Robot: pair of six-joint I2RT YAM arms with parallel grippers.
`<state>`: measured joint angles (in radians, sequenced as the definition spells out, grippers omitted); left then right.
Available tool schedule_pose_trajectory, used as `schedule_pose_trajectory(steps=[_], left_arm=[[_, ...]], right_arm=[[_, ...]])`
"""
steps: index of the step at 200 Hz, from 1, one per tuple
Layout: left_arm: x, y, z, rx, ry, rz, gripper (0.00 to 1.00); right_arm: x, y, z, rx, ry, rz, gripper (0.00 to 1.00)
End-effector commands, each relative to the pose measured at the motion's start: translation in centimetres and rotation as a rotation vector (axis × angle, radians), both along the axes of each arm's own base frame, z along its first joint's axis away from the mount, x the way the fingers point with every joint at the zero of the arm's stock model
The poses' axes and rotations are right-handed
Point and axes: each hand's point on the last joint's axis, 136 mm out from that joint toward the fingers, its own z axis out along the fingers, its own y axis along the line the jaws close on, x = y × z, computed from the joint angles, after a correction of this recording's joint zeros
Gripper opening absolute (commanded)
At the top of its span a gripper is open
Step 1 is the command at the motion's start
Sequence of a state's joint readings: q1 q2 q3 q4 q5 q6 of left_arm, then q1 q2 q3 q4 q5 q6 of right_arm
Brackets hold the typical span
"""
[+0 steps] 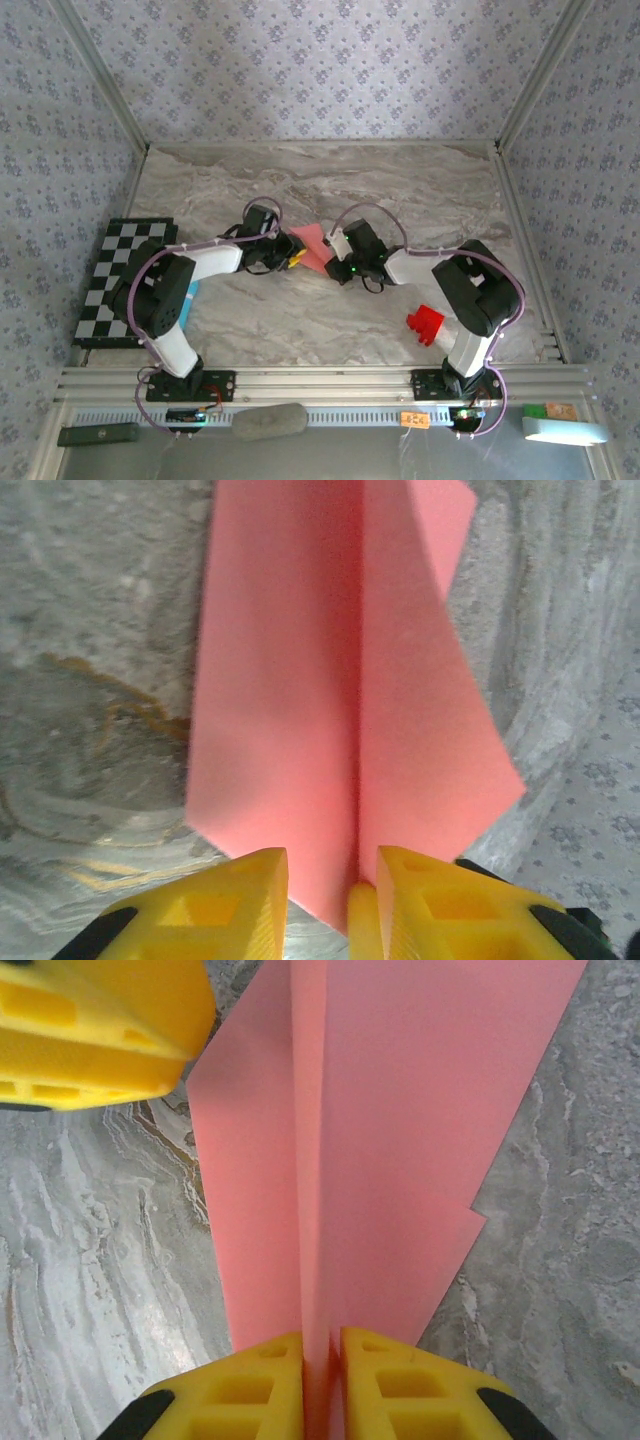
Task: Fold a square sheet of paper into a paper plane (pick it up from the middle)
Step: Fourth fold the wing at the center of the table.
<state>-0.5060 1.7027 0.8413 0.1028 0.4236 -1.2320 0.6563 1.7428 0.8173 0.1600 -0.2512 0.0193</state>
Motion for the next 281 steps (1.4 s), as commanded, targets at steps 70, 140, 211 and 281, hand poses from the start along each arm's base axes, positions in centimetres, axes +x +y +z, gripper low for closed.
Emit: schedule_pose_trajectory(steps=[70, 140, 211, 281], left_arm=[[1.1, -1.4, -1.0, -0.008, 0.012, -0.046, 0.27], [0.1, -0.8, -2.8, 0.054, 0.083, -0.037, 0.20], [0.0, -0.5, -4.0, 0.089, 0.121, -0.029, 0.18], [-0.4, 0.0, -4.7, 0.109, 0.144, -0.015, 0.17]], right_arm=[[-0.5, 0.0, -0.9, 0.016, 0.049, 0.011, 0.18], [0.4, -0.5, -0.3, -0.042, 0.013, -0.078, 0.27], [0.6, -0.8, 0.8, -0.126, -0.085, -0.182, 0.29], [0.8, -0.3, 0.4, -0.185, -0.116, -0.195, 0.29]])
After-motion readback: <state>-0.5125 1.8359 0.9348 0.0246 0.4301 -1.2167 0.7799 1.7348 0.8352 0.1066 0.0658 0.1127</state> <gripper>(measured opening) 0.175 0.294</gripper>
